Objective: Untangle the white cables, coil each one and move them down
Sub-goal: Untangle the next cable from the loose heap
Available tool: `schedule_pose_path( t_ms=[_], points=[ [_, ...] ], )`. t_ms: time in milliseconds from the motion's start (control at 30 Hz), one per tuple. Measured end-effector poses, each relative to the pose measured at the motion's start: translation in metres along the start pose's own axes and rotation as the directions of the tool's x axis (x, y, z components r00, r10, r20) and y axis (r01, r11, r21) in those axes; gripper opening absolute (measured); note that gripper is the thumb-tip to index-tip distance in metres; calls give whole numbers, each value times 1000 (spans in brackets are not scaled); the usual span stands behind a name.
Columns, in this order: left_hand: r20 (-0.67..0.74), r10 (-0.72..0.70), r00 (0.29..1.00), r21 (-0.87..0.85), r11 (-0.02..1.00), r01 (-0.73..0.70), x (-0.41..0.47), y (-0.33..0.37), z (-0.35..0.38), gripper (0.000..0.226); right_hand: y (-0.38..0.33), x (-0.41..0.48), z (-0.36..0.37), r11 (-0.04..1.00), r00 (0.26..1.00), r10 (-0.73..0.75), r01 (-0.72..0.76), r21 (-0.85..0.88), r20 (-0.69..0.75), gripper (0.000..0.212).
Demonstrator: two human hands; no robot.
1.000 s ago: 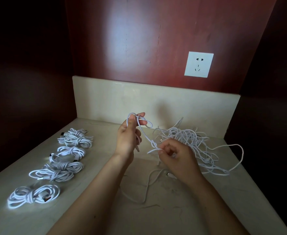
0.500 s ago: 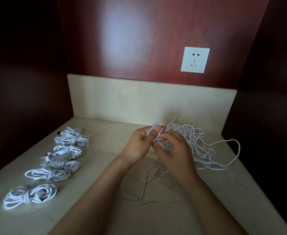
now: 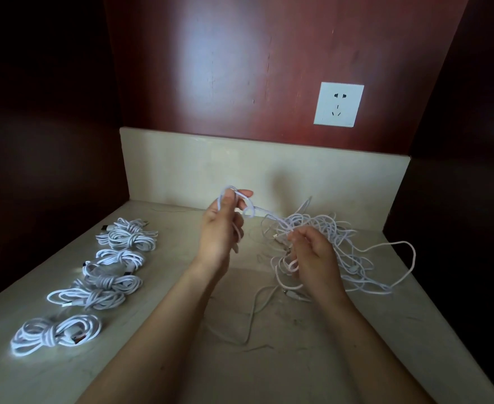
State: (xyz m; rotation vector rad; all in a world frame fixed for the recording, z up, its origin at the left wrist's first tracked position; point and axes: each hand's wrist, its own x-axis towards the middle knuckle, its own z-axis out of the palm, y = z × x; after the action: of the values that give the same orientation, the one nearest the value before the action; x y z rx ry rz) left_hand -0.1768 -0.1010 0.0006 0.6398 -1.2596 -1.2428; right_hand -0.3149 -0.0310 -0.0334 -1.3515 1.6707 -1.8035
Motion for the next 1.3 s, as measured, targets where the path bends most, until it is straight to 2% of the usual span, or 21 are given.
schedule_pose_path(
  t_ms=[67, 100, 167, 233, 333, 400, 567, 667, 733, 800, 933, 1033, 1133, 1233, 1300],
  points=[
    [-82, -2, 997, -37, 999, -1, 5, 2, -6, 38, 8, 0, -1, 973, 991, -60, 86, -213, 123, 15],
    [-115, -5, 993, -35, 999, 1, 6, 3, -7, 39, 10, -2, -1, 924, 972, -78, 154, -349, 221, 13],
    [-153, 1, 988, -27, 1000, -5, 8, 3, -10, 41, 9, -8, 1, 760, 914, -36, 287, -583, 403, 15],
    [-174, 34, 984, -39, 998, -41, 9, 3, -12, 41, 3, -11, 4, 642, 873, 19, 362, -676, 487, 20],
    [-178, 30, 984, -191, 979, -64, 13, 5, -13, 38, -3, -10, 4, 618, 849, 91, 362, -698, 521, 21],
    [-139, 18, 990, -292, 955, -58, 12, 6, -12, 37, -4, -11, 1, 638, 822, 119, 366, -677, 557, 20],
    [-179, -75, 981, -263, 965, 26, 17, 3, -15, 28, -11, -15, -5, 725, 732, 72, 428, -539, 678, 23],
    [-178, -156, 972, -155, 980, 128, 21, -2, -21, 24, -16, -14, -4, 811, 697, 16, 410, -417, 717, 19],
    [-104, -207, 973, -59, 978, 201, 20, -5, -22, 21, -19, -13, -4, 888, 679, -16, 347, -301, 734, 13],
    [-3, -236, 972, 40, 971, 236, 16, -8, -20, 20, -21, -11, -8, 942, 666, -69, 289, -171, 743, 19],
    [66, -229, 971, 168, 962, 215, 11, -8, -18, 23, -25, -7, -15, 988, 695, -115, 152, 11, 710, 21],
    [93, -239, 967, 195, 956, 218, 10, -7, -16, 21, -30, -9, -18, 996, 743, -61, 5, 86, 666, 17],
    [119, -299, 947, 358, 902, 240, 5, -7, -12, 24, -34, -10, -18, 985, 776, 16, -122, 125, 631, 11],
    [202, -430, 880, 566, 785, 254, 0, -5, -6, 38, -36, -10, -14, 989, 795, 14, -100, 109, 607, 13],
    [287, -542, 790, 608, 740, 287, -4, -3, -3, 51, -35, -10, -11, 991, 830, 12, -82, 102, 558, 16]
  ],
)
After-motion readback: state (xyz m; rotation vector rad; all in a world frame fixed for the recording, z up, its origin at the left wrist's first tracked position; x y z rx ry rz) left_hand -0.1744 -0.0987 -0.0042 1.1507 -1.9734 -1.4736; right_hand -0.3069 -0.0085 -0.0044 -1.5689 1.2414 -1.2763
